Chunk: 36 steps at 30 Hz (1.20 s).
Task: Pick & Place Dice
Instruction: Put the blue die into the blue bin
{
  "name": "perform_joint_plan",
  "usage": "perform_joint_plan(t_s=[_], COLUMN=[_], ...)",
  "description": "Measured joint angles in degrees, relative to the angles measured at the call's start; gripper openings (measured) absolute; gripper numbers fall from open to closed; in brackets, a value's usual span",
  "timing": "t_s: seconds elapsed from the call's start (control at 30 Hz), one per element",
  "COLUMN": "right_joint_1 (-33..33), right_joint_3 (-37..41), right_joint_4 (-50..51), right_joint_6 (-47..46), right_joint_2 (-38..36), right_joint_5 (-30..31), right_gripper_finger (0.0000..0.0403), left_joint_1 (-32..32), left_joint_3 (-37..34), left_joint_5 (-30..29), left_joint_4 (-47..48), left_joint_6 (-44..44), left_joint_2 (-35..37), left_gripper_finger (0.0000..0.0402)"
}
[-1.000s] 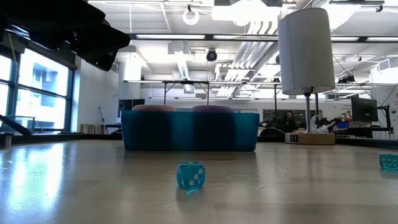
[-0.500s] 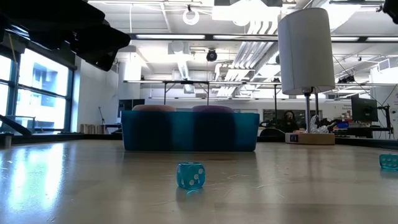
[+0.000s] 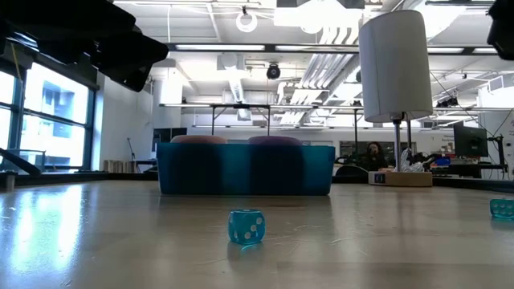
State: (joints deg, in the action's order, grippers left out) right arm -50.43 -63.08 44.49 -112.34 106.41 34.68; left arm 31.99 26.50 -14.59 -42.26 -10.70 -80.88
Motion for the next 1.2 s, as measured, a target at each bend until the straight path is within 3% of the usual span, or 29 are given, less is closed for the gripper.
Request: perform_joint_plan(t_s=[1.2], right_joint_1=[2.60], right_joint_3=[2.20], right_joint_4=[-1.67], right_joint_6=[6.13], right_joint_2=[0.00], right_joint_5=[-0.33], right_gripper_finger=[0.0133], left_joint_1=[-2.25], left_joint_3=[0.00], left_joint_5=[0.04], left_joint_4=[0.30], left_joint_6=[-3.05], left_joint_2=[0.00], left_gripper_finger=[0.0178])
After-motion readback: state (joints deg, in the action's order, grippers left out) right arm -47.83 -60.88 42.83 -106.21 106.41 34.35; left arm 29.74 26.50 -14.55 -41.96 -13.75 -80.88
